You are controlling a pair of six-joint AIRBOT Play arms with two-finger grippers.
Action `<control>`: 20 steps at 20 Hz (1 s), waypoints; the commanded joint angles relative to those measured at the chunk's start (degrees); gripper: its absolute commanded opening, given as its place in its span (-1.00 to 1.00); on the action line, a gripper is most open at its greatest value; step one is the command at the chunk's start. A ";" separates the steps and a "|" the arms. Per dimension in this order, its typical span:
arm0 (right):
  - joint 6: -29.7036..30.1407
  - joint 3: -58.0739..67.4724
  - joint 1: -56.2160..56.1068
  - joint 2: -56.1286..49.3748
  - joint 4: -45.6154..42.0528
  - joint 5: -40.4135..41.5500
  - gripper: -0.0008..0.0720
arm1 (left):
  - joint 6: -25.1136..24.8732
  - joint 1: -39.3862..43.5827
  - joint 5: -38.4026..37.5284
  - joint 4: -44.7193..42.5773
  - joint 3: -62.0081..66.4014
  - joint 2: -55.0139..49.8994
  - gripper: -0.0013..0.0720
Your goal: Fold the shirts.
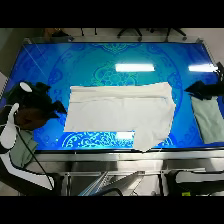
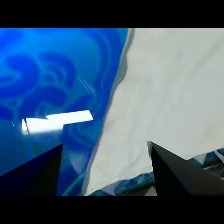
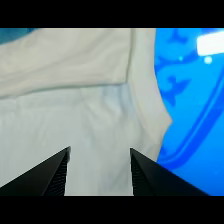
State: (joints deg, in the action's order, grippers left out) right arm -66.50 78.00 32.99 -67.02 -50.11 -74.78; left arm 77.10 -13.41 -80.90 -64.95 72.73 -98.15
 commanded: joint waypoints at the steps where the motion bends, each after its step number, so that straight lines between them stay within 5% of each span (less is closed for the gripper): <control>1: -4.09 -11.04 6.27 6.82 -1.49 -3.65 0.19 | -3.87 -1.25 7.02 0.24 -16.35 7.48 0.65; 7: -7.50 -28.83 9.70 18.08 -7.26 -2.27 0.23 | -10.03 3.04 16.65 12.28 -21.75 11.30 0.59; 8: -7.45 -31.93 9.68 19.69 -6.88 -2.19 0.25 | -10.78 3.72 17.59 14.14 -21.68 11.30 -0.35; 9: -7.32 -34.73 9.68 21.09 -6.82 -2.19 0.25 | -11.15 4.26 18.45 14.47 -21.62 11.30 -0.91; 12: -7.21 -42.47 9.31 23.98 -5.99 -1.88 0.70 | -11.23 4.39 19.43 15.15 -21.64 11.30 -0.93; 20: 0.33 -51.91 -3.45 18.16 0.96 11.21 0.67 | -11.21 2.25 18.71 15.08 -21.64 11.30 -0.93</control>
State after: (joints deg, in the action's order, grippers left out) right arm -70.65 28.08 33.89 -45.95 -53.39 -69.36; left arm 66.04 -10.57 -61.89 -50.26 51.11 -86.89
